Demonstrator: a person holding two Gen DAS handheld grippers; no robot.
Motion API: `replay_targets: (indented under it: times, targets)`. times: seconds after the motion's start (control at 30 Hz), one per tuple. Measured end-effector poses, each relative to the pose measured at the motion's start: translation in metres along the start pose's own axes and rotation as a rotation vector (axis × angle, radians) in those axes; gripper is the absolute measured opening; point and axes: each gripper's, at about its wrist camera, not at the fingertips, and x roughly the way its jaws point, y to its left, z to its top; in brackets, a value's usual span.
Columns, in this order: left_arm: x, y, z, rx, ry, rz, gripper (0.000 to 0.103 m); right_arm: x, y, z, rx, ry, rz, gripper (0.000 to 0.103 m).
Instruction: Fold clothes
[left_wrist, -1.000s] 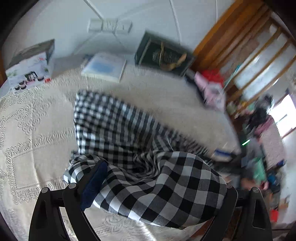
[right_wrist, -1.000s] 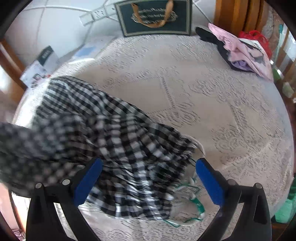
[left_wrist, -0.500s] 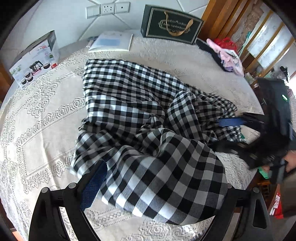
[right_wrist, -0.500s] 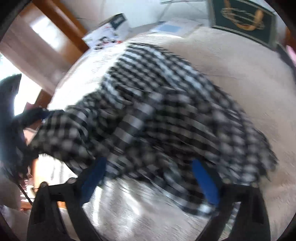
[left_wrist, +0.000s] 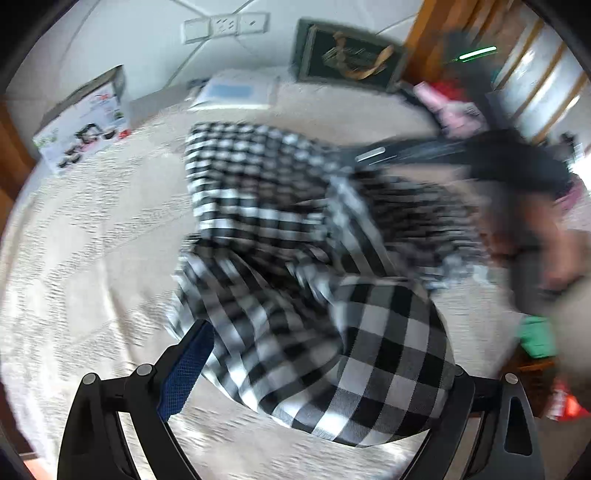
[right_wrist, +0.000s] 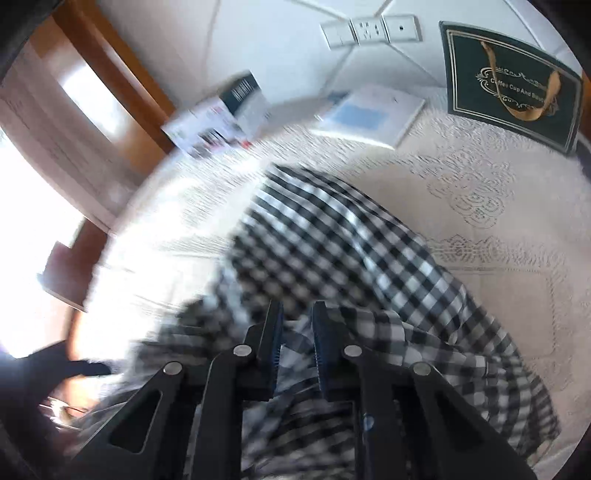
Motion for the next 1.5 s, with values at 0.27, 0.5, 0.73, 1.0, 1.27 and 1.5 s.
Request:
replay_targets:
  times: [0.27,0.5,0.73,1.0,1.27,1.5]
  targets:
    - [-0.001,-0.013,0.038,-0.115,-0.009,-0.486,0.095,-0.065,-0.035,-0.057,0.038,-0.023,-0.162,0.071]
    - [-0.049,0.000,0.070,-0.253,-0.094,-0.509,0.095,-0.094,-0.032,-0.095,0.016,-0.102,-0.072,0.081]
    - [-0.051,0.011,0.078,-0.379,-0.109,-0.535,0.095,-0.073,0.031,-0.095,-0.097,-0.239,0.115,0.085]
    - [-0.118,0.019,0.081,-0.280,-0.410,-0.538,0.096,0.009,0.024,-0.074,0.031,0.032,0.003,0.003]
    - [-0.112,0.043,0.087,-0.233,-0.442,-0.219,0.103,0.006,-0.001,-0.090,0.082,0.073,-0.034,0.058]
    - [-0.031,0.082,0.091,-0.229,-0.267,-0.043,0.103,-0.074,-0.045,-0.112,0.144,0.026,-0.164,0.092]
